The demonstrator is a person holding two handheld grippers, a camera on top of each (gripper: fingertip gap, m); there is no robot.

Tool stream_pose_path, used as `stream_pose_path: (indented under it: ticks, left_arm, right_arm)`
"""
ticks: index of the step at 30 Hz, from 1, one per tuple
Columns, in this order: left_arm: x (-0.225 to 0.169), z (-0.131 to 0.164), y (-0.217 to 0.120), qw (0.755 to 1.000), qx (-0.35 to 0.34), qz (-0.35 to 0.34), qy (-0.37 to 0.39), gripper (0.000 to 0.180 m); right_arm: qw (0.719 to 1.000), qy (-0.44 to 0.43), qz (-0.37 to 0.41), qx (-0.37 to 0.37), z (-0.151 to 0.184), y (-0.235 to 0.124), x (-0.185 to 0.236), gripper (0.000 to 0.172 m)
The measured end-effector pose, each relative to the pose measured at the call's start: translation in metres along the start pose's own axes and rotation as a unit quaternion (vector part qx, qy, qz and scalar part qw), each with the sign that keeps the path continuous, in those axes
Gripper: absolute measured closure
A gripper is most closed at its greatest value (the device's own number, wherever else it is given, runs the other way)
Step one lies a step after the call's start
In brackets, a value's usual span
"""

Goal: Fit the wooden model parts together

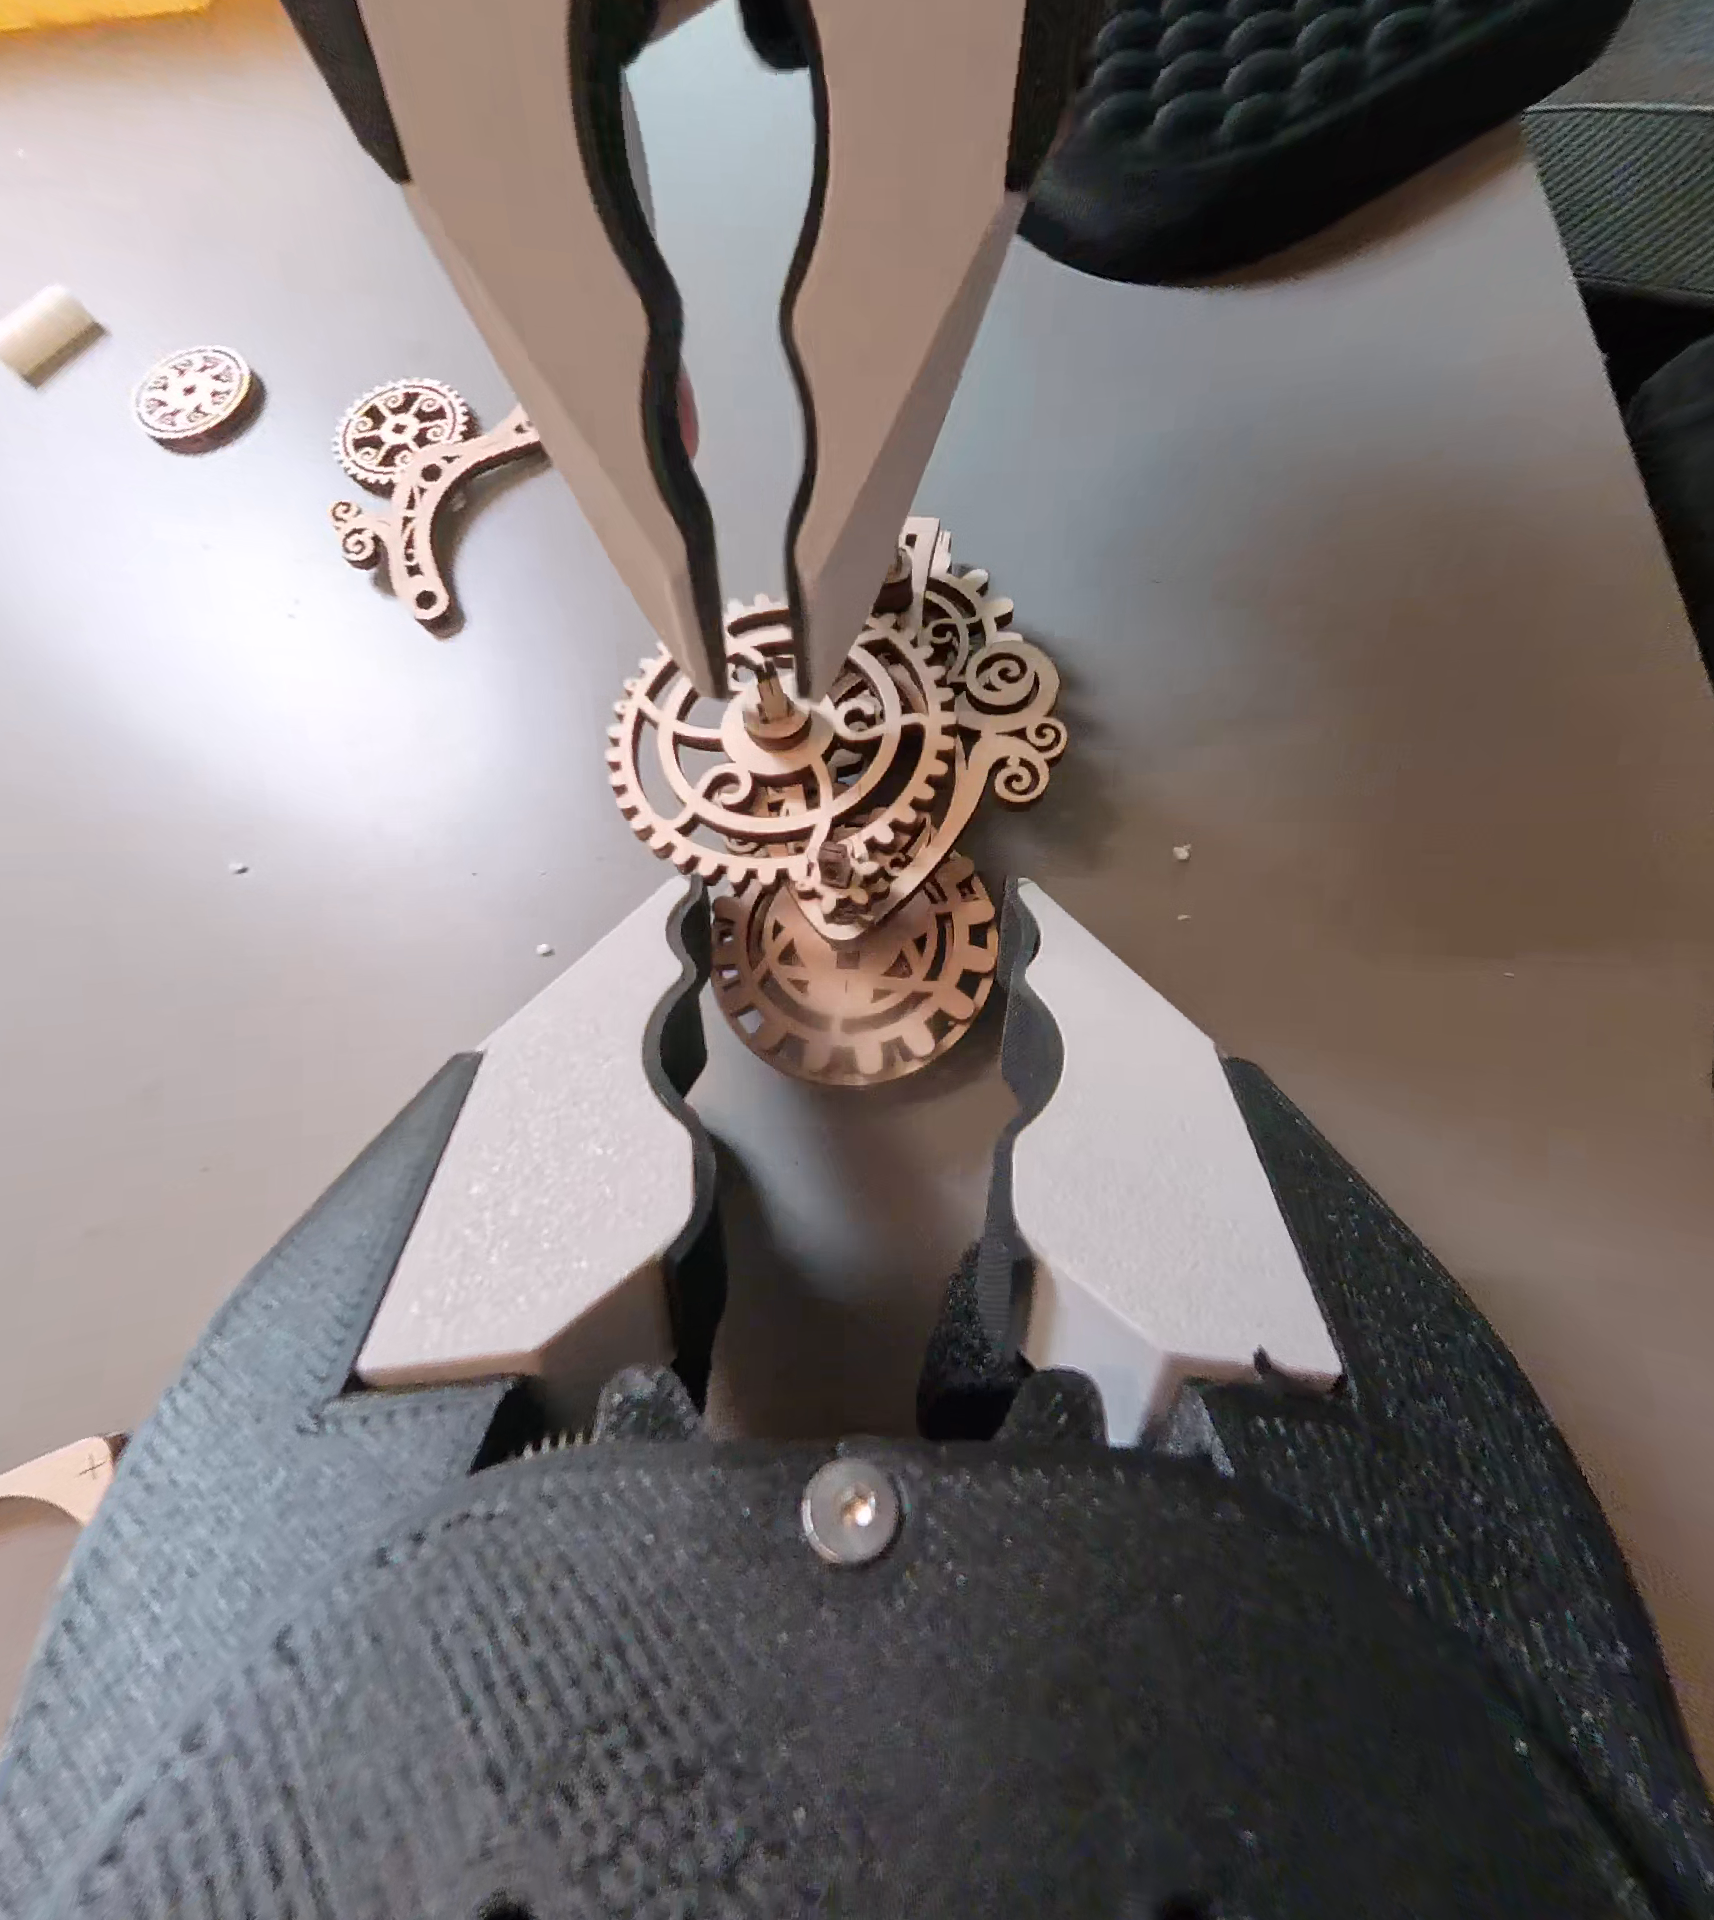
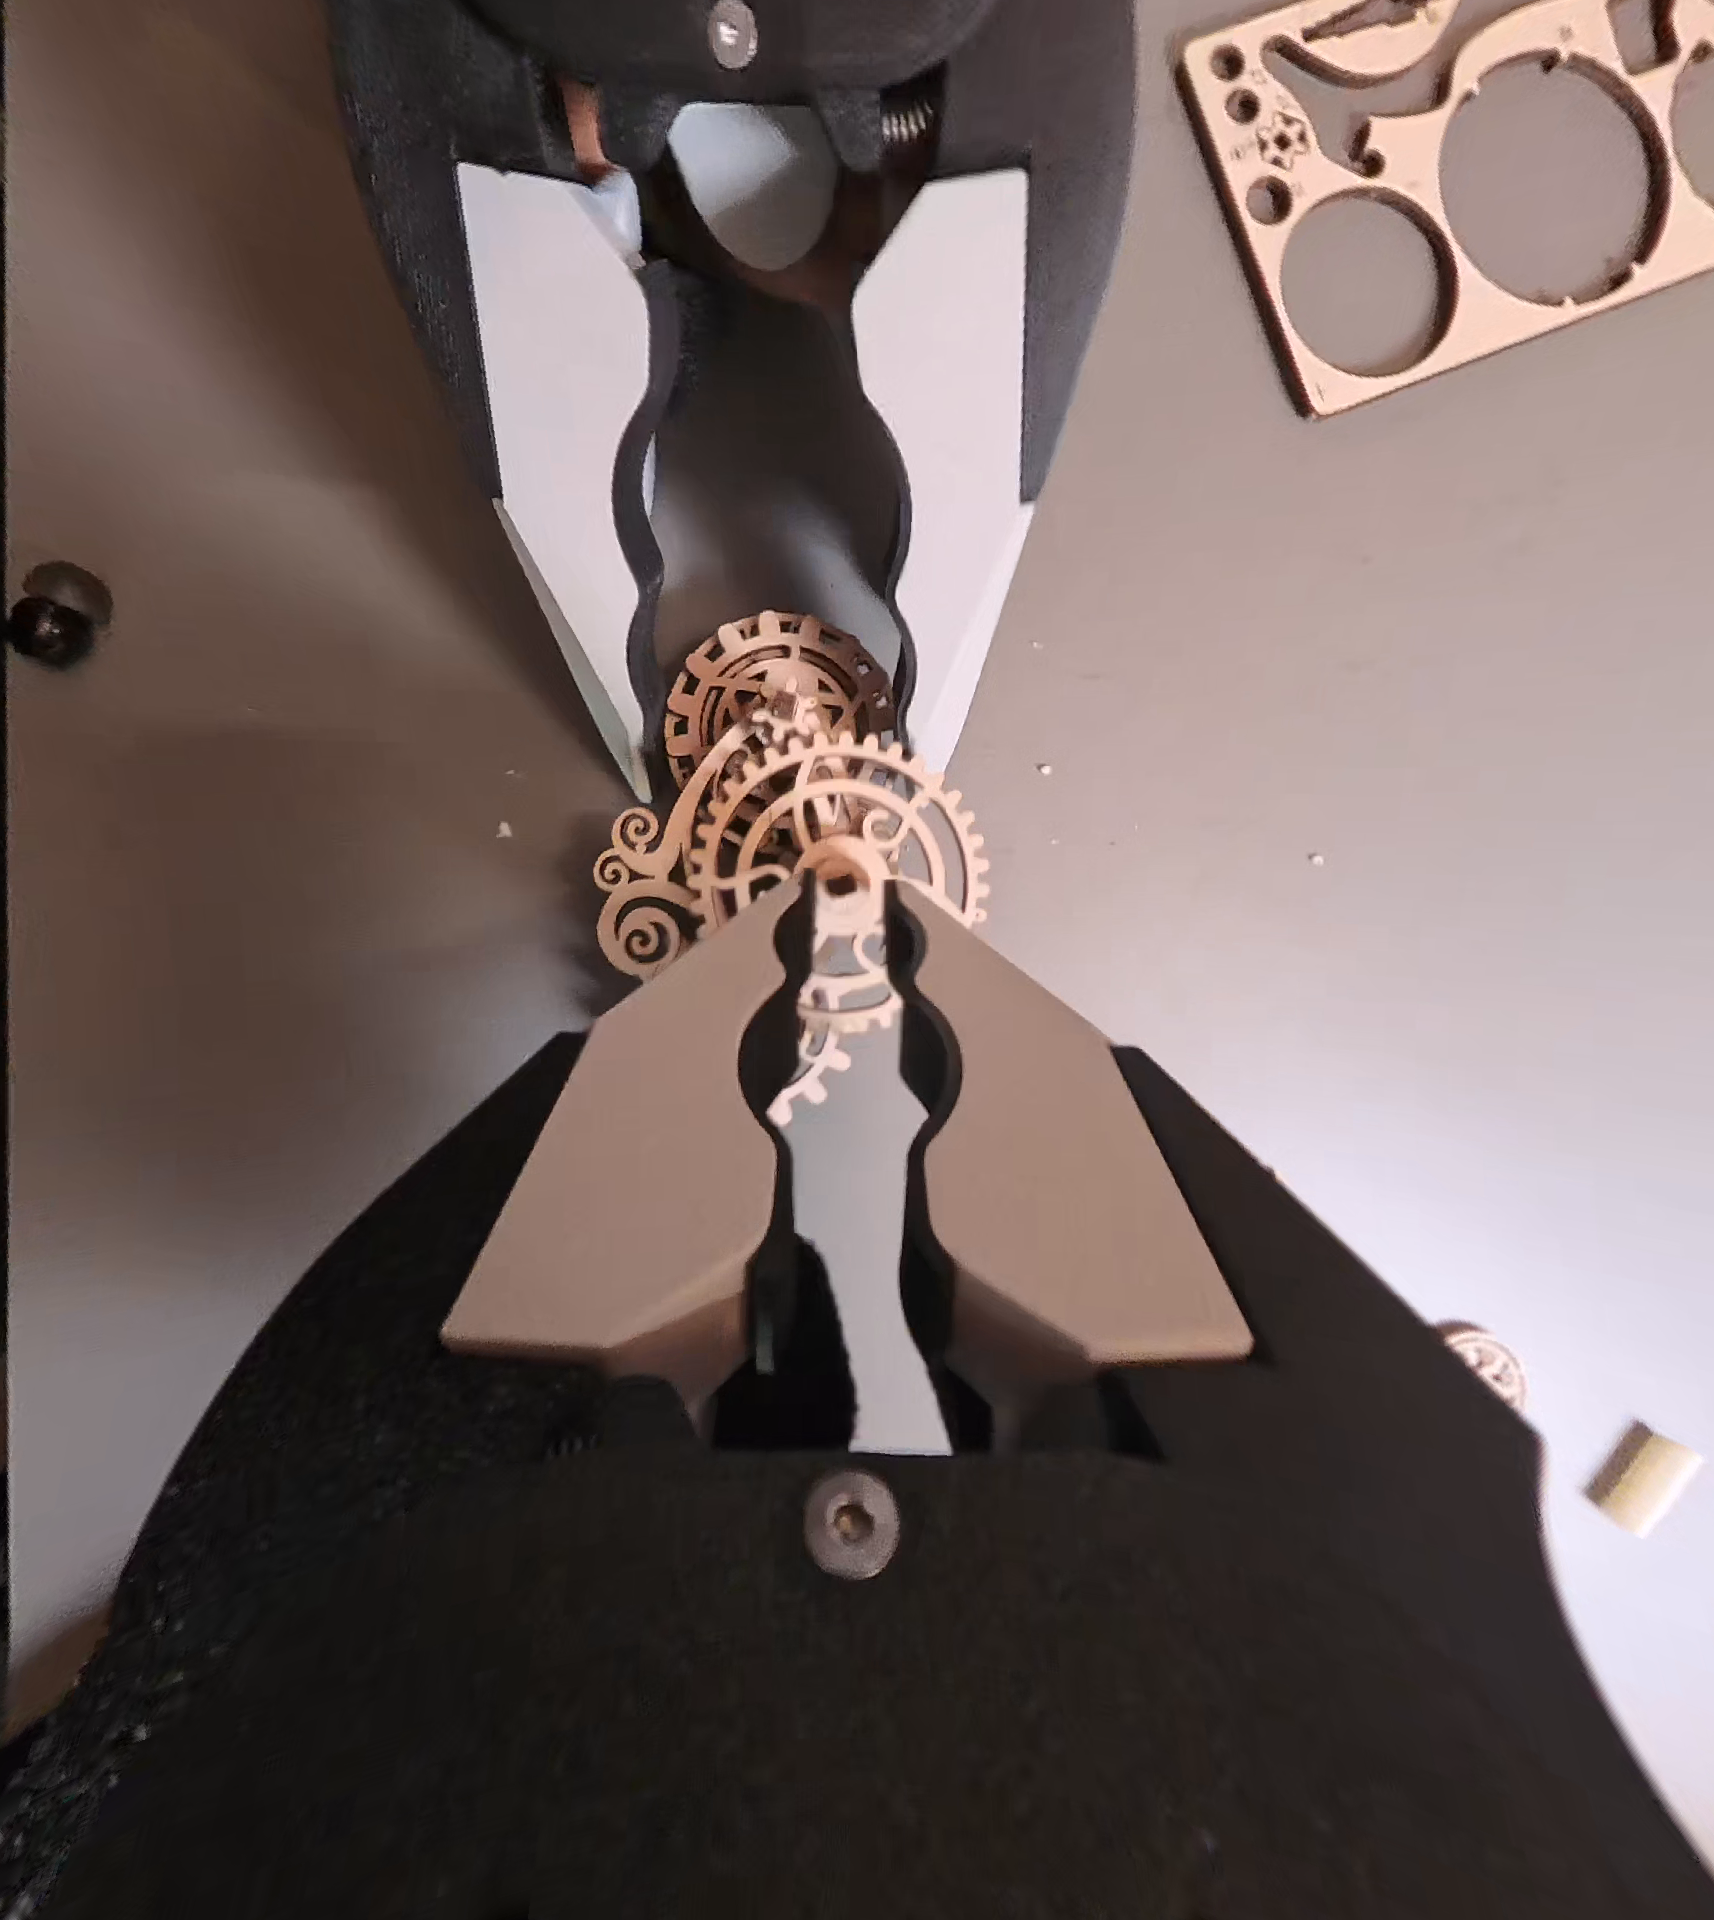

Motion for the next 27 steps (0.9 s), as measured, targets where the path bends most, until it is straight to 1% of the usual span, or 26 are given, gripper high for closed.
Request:
stream_pose_path:
  ticks: [3,5,8,9,12,15,17,20,27]
  left_arm:
    - [0.0,0.0,0.0,1.0,0.0,-0.005,0.002,0.126]
    - [0.001,0.0,0.0,1.0,-0.001,-0.006,0.005,0.126]
    - [0.001,-0.001,0.001,1.0,-0.002,-0.01,0.009,0.126]
    - [0.002,-0.001,0.001,1.0,-0.002,-0.011,0.008,0.126]
    - [0.004,0.0,0.001,1.0,-0.001,-0.018,0.002,0.127]
    - [0.004,-0.001,0.001,1.0,-0.002,-0.021,0.003,0.127]
    - [0.004,-0.001,0.001,1.0,-0.002,-0.021,0.002,0.127]
    - [0.005,0.0,0.001,1.0,0.0,-0.02,-0.005,0.127]
    - [0.008,0.0,0.001,0.999,0.003,-0.038,-0.022,0.125]
  right_arm:
    - [0.999,0.038,-0.026,-0.011,0.007,-0.008,0.001,0.139]
    - [0.998,0.058,-0.025,-0.017,0.011,-0.008,0.0,0.124]
    - [0.998,0.06,-0.018,-0.009,0.017,-0.001,-0.001,0.108]
    - [0.998,0.062,-0.022,-0.006,0.018,0.001,0.0,0.106]
    - [0.998,0.065,-0.016,0.001,0.019,0.004,0.001,0.111]
    - [0.998,0.068,0.007,0.007,0.019,0.001,0.0,0.122]
    - [0.997,0.074,0.011,0.011,0.02,0.0,0.001,0.123]
    - [0.996,0.089,0.015,0.015,0.023,-0.002,0.001,0.129]
    - [0.995,0.101,0.011,0.019,0.028,-0.005,0.002,0.133]
Point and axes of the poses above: each gripper's, where its closed fingertips meet, y out along the fingers, z out of its underside, x = y × z across the jaws, the point moved 5 cm from there along -y, back along the fingers, and after that the axes turned 1 degree about -x, right-handed, at the moved point
